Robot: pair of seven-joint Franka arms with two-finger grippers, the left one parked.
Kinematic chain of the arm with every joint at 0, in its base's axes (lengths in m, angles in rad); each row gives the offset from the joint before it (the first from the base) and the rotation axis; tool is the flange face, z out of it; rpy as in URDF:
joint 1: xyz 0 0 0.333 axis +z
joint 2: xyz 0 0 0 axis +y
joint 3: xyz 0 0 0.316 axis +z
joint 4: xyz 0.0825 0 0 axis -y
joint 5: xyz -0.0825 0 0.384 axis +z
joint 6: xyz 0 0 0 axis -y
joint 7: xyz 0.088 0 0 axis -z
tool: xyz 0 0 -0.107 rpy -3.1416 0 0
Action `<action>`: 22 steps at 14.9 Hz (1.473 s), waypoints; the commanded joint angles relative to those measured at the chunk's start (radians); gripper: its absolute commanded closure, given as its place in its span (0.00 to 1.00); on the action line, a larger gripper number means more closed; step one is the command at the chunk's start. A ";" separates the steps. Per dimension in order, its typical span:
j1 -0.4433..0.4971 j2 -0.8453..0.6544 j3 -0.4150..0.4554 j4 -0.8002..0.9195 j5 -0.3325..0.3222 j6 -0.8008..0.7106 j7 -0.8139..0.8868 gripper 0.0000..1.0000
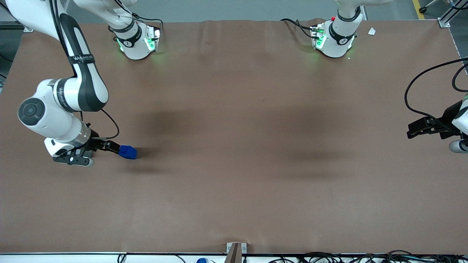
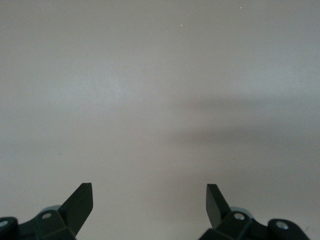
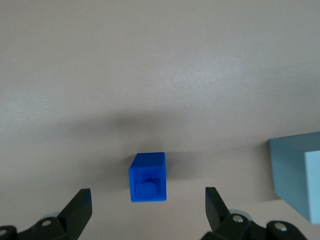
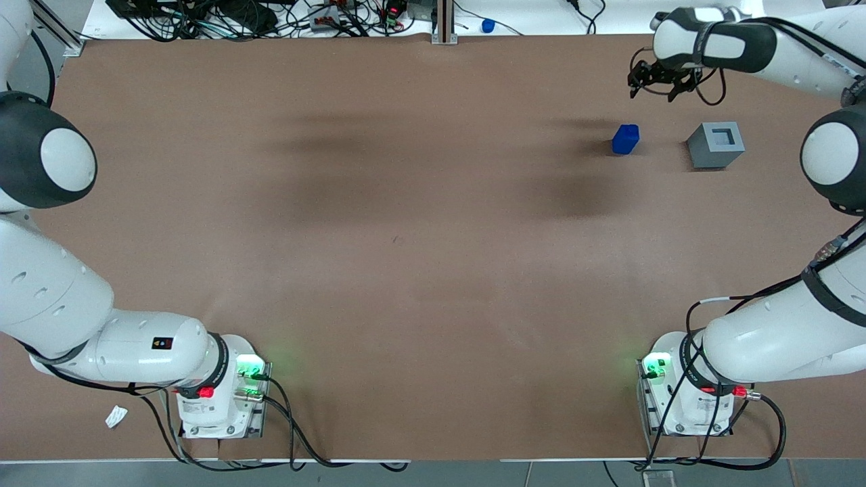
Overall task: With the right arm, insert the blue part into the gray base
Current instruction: 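Move the open right gripper down over the blue block, then close the right gripper on the blue block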
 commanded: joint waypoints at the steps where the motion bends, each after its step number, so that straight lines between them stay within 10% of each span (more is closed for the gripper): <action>1: 0.015 0.024 -0.002 -0.026 0.017 0.049 0.013 0.00; 22: 0.035 0.133 -0.004 -0.049 0.014 0.116 -0.030 0.08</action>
